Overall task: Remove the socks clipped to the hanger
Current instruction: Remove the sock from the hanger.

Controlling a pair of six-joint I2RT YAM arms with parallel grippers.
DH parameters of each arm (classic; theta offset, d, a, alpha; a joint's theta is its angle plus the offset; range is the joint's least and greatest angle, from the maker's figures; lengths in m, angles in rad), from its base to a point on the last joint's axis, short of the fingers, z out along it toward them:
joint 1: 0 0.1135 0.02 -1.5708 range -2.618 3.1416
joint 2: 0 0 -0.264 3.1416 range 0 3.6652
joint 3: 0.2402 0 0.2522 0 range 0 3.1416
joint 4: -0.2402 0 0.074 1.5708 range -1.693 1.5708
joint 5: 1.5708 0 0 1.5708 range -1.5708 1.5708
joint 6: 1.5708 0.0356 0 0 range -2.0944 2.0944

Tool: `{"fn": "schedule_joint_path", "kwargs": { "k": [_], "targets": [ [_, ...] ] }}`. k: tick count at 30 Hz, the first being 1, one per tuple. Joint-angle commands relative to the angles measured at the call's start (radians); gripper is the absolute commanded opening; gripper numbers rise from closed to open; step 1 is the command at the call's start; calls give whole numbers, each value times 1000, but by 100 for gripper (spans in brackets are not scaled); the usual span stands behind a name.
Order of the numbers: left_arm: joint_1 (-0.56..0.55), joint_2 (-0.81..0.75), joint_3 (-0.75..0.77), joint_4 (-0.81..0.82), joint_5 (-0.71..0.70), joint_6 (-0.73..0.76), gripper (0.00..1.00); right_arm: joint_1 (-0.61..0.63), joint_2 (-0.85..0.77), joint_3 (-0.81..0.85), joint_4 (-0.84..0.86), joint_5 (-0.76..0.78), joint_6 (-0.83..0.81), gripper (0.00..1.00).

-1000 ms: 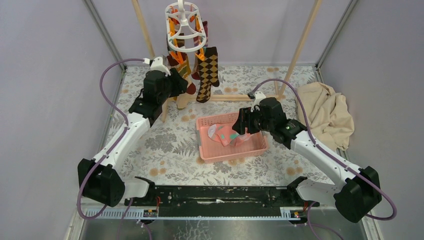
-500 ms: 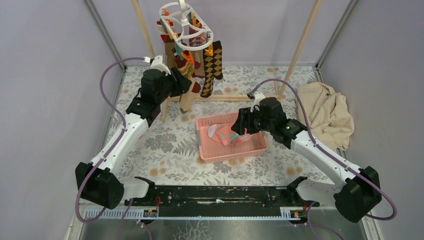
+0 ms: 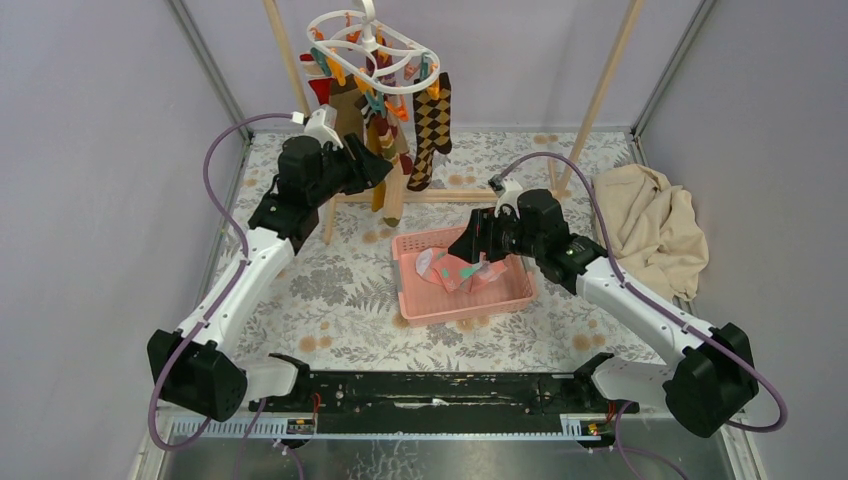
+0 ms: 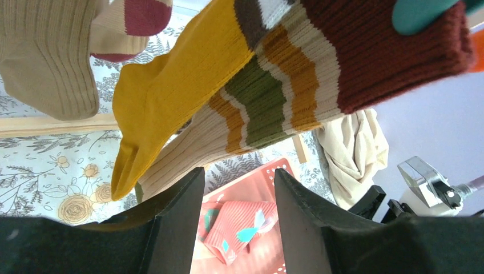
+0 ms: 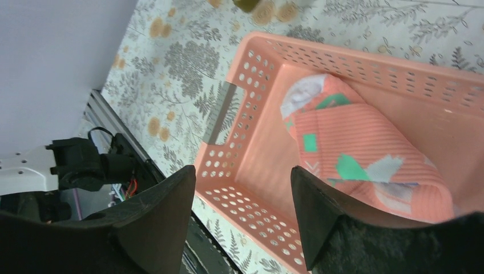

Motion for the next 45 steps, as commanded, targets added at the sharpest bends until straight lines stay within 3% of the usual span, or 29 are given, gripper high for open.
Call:
{"fn": "schedule_joint_path", "kwargs": {
  "k": [1, 3, 8, 18, 19, 20, 21, 34, 45],
  "targets": [
    [-4, -29, 23, 41, 55, -30, 56, -3, 15, 16, 158, -70, 55, 69],
    [-4, -30, 23, 36, 47, -25, 57, -2, 25, 21, 177, -74, 65, 69],
    [-4, -23, 0, 37, 13, -6, 70, -2, 38, 23, 187, -66, 70, 69],
    [-64, 28, -4, 109, 11, -12, 76, -2, 30, -17, 184, -44, 73, 69],
    [-74, 38, 3, 109, -1, -6, 81, -2, 29, -19, 184, -46, 73, 69],
    [-84, 49, 11, 108, -11, 0, 95, -2, 28, -23, 184, -46, 75, 69],
    [-92, 61, 21, 104, -18, 7, 98, -2, 26, -27, 184, -48, 75, 69],
    [-121, 124, 91, 66, -258, 123, 99, -2, 0, -61, 170, -35, 65, 69],
    [-123, 132, 75, 141, -314, 183, 97, -2, 11, -82, 190, -42, 70, 69]
  ]
}}
